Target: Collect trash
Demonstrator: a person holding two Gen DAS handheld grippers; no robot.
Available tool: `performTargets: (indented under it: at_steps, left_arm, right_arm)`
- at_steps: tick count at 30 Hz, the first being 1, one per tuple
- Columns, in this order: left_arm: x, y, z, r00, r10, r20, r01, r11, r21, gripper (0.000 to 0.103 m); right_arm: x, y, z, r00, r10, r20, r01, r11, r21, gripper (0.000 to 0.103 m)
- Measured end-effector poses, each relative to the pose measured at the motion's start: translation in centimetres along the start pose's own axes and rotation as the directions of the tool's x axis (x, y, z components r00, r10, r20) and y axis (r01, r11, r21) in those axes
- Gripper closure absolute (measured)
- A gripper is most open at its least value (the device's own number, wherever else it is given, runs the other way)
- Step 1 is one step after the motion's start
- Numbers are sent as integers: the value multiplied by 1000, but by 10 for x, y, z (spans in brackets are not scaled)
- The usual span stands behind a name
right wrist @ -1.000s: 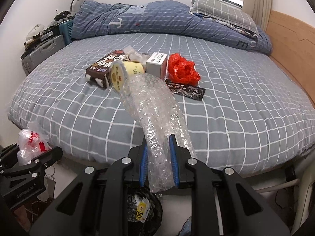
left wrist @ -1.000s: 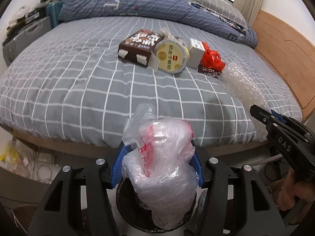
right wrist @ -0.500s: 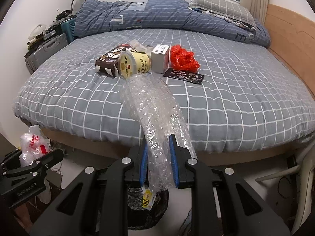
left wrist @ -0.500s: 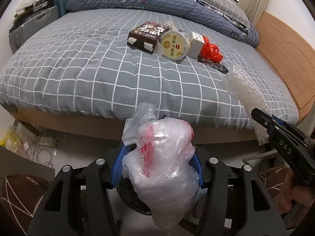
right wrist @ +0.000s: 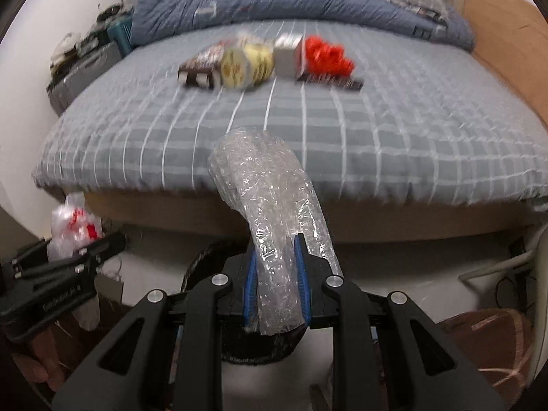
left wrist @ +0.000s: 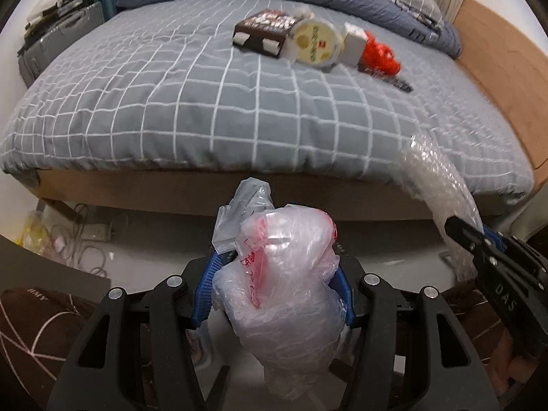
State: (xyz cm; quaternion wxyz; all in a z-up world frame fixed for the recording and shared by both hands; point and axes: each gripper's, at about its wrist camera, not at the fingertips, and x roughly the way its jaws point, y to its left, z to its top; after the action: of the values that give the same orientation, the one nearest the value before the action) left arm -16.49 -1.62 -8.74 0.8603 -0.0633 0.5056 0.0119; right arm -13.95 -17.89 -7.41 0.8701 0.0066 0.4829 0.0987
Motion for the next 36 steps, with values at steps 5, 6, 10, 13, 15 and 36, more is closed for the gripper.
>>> performTargets:
  at_steps: [5,6,10,13,15,36]
  left_arm:
    - [26,10,-7,1000,-7,-31,7,1000,-9,48]
    - [29,12,-7,999,-4,-34,4,1000,-11,48]
    - [44,18,-8,998,-8,-57,6,1000,-20,48]
    - [53,19,-7,997,2,-77,-2,1000,-3,48]
    - [59,19,-6,996,-8,-86,8,1000,-2,48]
    - [128,36,-18,981,-34,-192,31,999,-16,48]
  right_arm:
    - [26,5,-13,998,35,-55,-35,999,-1,84]
    - [29,7,-15,998,34,-61,-34,999,-7,84]
    - [44,8,-22,996,23,-90,-24,1000,-9,84]
    - [57,9,-27,993,36,-113,-38,999,-10,83]
    - [65,14,-29,991,37,-128,-40,999,-19,83]
    - [151,28,-46,957,12,-288,-22,999,-30,82]
